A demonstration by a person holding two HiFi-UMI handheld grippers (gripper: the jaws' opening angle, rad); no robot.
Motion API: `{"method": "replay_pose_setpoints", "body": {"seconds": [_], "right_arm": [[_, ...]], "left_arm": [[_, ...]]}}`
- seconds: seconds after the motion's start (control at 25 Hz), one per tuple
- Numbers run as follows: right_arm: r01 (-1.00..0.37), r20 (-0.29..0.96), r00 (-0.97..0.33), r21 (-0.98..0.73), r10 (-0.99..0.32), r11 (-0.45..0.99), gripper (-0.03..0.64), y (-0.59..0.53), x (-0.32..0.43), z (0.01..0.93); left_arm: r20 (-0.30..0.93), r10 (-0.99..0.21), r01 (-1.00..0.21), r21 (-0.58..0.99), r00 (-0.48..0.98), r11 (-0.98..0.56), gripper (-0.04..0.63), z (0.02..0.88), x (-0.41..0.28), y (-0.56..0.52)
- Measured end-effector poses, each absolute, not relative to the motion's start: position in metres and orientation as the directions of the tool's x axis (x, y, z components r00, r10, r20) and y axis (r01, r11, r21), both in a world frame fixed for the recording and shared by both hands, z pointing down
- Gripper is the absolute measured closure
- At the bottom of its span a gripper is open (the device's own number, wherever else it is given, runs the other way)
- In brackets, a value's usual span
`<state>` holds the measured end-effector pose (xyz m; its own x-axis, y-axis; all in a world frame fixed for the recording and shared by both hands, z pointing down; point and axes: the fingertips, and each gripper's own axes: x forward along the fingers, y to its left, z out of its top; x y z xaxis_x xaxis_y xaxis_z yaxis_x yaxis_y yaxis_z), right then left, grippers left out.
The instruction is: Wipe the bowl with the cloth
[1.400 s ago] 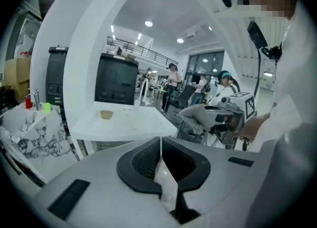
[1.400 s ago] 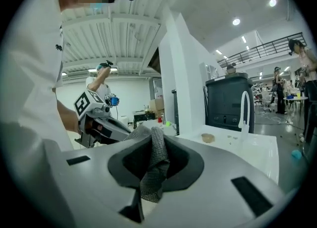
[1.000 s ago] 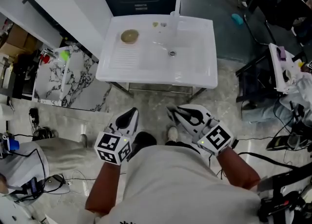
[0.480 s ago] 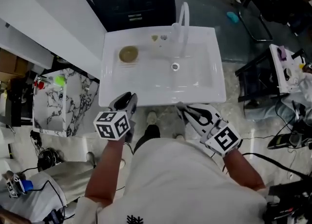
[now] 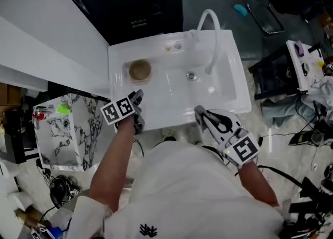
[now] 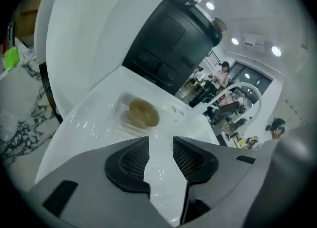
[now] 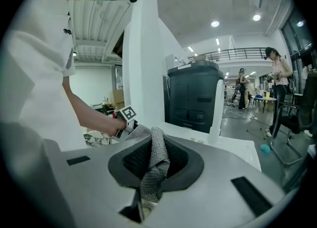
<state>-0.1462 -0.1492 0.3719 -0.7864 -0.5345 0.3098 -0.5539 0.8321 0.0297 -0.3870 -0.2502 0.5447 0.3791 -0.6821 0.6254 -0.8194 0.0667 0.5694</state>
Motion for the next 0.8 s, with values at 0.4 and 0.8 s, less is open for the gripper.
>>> {"method": "replay_pose_setpoints", "body": {"seconds": [0.4,0.8], "right_arm": [[-0.671,0.361,-0.691,0.002,-0.626,0.742,0.580,-0.166,-0.157,0.382],[-0.725,0.399,-0.639,-0.023,-0.658,0.689,0.580,-0.183,-0.153,0.387]], "left_arm": [[0.655,-0.654,-0.683,0.674,0.378,0.281,0.414,0.608,-0.421,-0.308],[0.687,-0.617,-0.603,0.693,0.384,0.395,0.411,0.645,-0.428,-0.333]]}}
